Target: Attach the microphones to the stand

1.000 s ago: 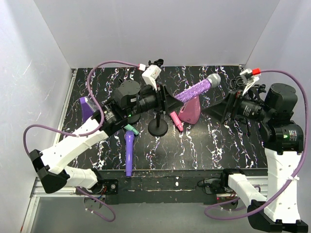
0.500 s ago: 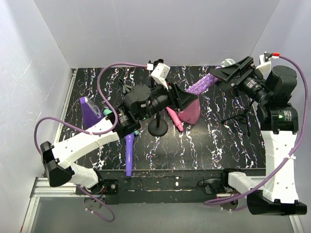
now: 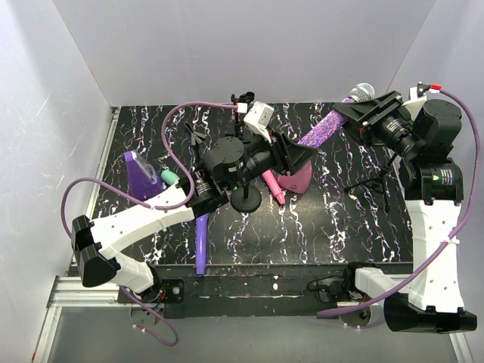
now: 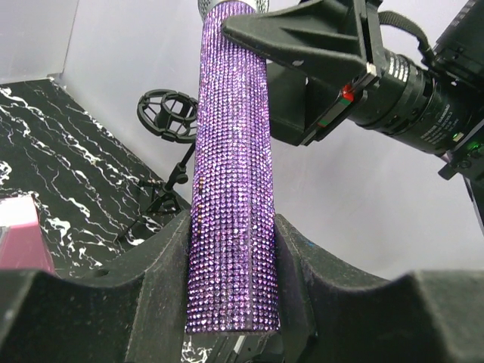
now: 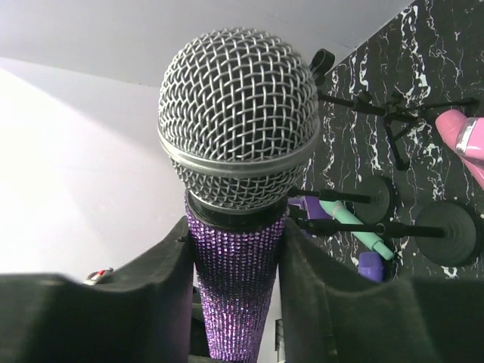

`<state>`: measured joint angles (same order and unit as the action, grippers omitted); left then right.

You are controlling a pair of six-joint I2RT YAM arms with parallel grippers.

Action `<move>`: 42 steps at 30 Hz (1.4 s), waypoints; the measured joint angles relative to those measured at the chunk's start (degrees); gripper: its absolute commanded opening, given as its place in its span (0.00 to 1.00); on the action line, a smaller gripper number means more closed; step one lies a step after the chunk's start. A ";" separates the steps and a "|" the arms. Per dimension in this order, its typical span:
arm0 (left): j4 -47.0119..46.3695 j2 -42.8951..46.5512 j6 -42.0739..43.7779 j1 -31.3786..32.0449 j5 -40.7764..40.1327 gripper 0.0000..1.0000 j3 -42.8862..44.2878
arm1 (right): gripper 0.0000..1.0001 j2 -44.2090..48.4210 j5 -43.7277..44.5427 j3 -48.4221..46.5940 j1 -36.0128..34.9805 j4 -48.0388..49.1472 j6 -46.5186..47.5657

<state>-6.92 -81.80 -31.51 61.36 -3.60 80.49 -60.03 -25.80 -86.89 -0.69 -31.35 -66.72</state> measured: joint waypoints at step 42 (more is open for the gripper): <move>37.11 48.98 2.95 0.22 -7.26 0.98 -21.14 | 0.01 -3.65 21.35 2.08 2.93 22.60 75.95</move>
<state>30.20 -32.82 -28.56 61.58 -10.85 59.35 -63.68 -4.45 -84.82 2.24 -8.75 9.23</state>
